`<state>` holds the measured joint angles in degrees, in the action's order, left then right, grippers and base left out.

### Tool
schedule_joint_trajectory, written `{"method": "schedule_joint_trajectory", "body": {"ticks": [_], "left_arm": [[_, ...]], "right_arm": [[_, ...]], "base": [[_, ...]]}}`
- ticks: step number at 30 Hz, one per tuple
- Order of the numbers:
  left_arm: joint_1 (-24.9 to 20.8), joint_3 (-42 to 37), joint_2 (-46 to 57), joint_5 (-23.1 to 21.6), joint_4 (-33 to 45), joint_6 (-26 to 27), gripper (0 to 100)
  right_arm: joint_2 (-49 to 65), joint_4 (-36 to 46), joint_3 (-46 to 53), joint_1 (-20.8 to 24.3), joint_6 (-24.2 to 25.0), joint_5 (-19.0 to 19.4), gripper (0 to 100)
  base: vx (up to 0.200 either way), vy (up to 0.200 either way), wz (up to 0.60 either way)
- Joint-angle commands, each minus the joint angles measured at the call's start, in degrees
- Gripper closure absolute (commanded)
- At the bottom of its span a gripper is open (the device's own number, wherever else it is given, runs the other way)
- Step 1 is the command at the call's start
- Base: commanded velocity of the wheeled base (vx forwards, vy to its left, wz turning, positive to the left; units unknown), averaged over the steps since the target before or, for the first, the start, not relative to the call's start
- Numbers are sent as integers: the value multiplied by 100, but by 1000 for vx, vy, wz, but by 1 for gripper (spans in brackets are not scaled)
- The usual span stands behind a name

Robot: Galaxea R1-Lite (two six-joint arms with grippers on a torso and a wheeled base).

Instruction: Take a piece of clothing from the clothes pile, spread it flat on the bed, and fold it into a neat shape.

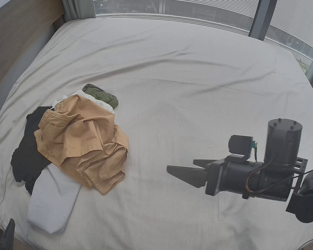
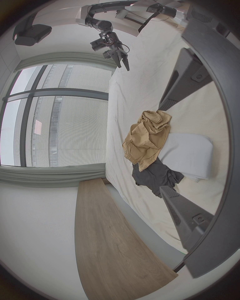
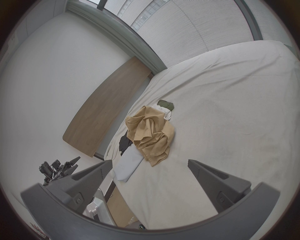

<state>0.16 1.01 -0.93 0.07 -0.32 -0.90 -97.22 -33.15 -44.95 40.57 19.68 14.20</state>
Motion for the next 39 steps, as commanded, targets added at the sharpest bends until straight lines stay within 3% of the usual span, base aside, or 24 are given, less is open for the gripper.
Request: {"method": "schedule_joint_trajectory", "body": {"ticks": [1, 28, 39], "left_arm": [[2, -101, 84, 1, -3, -6, 0], [2, -101, 84, 1, -3, -15, 0], [2, -101, 84, 1, -12, -15, 0]], "right_arm": [[-878, -219, -331, 171, 98, 65, 0], [-3075, -465, -1965, 636, 291, 30, 0], [-3848, -394, -2651, 812, 291, -172, 0]], "base": [[0, 0, 0], [0, 0, 0], [0, 0, 0]]}}
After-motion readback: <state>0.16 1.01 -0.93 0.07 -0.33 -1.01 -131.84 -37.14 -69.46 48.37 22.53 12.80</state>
